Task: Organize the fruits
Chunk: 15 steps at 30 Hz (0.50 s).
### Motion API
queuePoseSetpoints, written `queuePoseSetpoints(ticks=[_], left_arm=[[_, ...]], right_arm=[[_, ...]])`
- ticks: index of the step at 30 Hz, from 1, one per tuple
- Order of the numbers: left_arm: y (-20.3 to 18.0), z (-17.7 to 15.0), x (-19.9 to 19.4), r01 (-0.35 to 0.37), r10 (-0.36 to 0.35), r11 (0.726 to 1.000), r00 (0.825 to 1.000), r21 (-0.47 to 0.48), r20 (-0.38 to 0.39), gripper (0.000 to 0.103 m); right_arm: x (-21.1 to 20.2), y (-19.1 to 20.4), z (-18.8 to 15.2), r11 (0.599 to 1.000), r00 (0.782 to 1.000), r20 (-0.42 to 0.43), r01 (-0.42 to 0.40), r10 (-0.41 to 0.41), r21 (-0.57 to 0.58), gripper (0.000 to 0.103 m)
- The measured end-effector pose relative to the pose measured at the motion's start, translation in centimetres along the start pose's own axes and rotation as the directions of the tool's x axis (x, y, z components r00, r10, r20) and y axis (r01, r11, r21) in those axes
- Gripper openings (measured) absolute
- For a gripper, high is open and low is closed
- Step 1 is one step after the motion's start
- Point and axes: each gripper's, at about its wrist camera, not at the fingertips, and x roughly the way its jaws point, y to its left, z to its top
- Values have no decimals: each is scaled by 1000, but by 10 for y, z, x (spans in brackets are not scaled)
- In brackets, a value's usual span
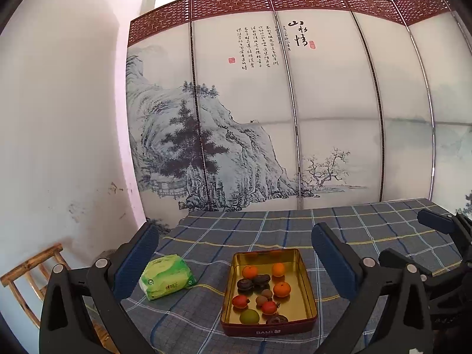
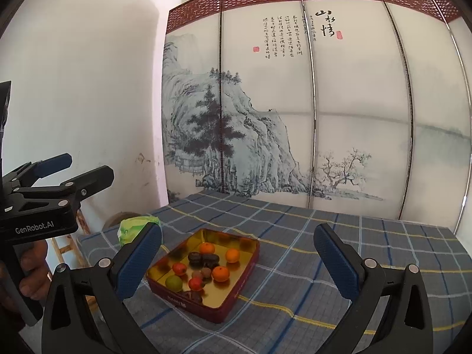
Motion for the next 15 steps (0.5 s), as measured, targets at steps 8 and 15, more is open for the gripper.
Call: queuePoseSetpoints(ticks=[8, 15], left_arm=[[0, -6, 8, 12, -12, 1000, 999, -11, -49, 103], [-4, -12, 15, -1, 1, 1000, 997, 1, -77, 103]], right_arm=[[7, 2, -9, 1000, 999, -42, -10, 9, -10, 103], [9, -1, -11, 1000, 998, -61, -12, 12, 1, 103]])
